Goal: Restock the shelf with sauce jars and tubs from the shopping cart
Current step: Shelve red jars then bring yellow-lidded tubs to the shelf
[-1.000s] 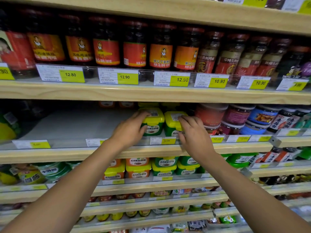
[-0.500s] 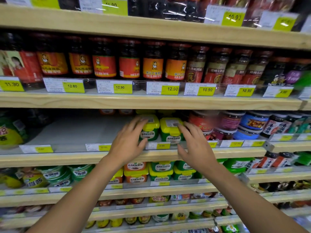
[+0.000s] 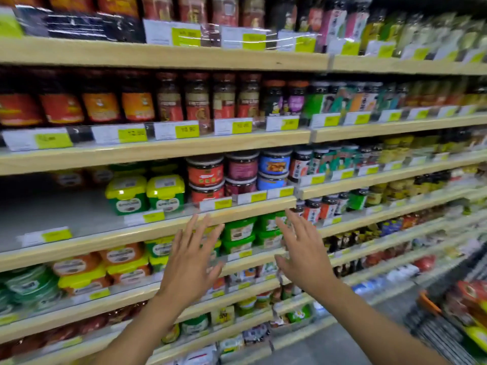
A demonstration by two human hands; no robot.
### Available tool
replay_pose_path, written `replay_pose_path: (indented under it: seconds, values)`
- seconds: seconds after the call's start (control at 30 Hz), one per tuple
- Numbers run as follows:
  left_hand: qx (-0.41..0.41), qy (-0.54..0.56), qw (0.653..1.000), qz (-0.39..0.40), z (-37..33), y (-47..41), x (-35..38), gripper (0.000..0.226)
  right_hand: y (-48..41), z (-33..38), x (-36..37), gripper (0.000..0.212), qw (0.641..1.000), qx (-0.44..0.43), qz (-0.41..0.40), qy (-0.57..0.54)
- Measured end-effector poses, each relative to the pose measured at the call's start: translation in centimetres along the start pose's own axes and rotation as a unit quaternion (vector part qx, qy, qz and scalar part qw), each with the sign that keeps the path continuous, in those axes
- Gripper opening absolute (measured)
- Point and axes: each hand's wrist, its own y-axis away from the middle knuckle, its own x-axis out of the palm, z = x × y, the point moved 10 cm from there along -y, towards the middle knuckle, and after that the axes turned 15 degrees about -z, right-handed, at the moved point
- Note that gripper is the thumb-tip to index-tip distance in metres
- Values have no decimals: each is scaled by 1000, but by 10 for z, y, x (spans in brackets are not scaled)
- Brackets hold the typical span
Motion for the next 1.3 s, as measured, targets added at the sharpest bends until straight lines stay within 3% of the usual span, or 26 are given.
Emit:
replay_pose_path:
  seconds: [0.2,0.43,0.53,0.63,0.7,0.77,0.87,1.07,1.3]
  values:
    - [46,63,992,98,-154,30,71,85,121,-136,-34,85,990,126,54,32]
    - [139,101,964,205,-327,57,145,88,252,-265,-83,86,953,257,137,84]
    - [169,130,944,251,-392,60,164,90,295,-313,-107,91,935,304,130,124]
    - [210,181,932,235,-454,52,178,89,335,-358,-124,92,914,358,126,145]
    - [227,203,916,261,-492,49,194,100,358,-387,-130,93,897,389,134,163]
    - [244,195,904,293,-523,48,217,106,376,-415,-135,93,884,410,138,174]
    - [255,237,893,286,-575,37,254,93,398,-460,-138,93,863,447,149,182]
    - [280,267,855,346,-672,3,325,83,410,-549,-140,78,859,452,141,195]
    - [315,284,819,386,-753,-25,392,74,406,-639,-128,76,834,483,160,213]
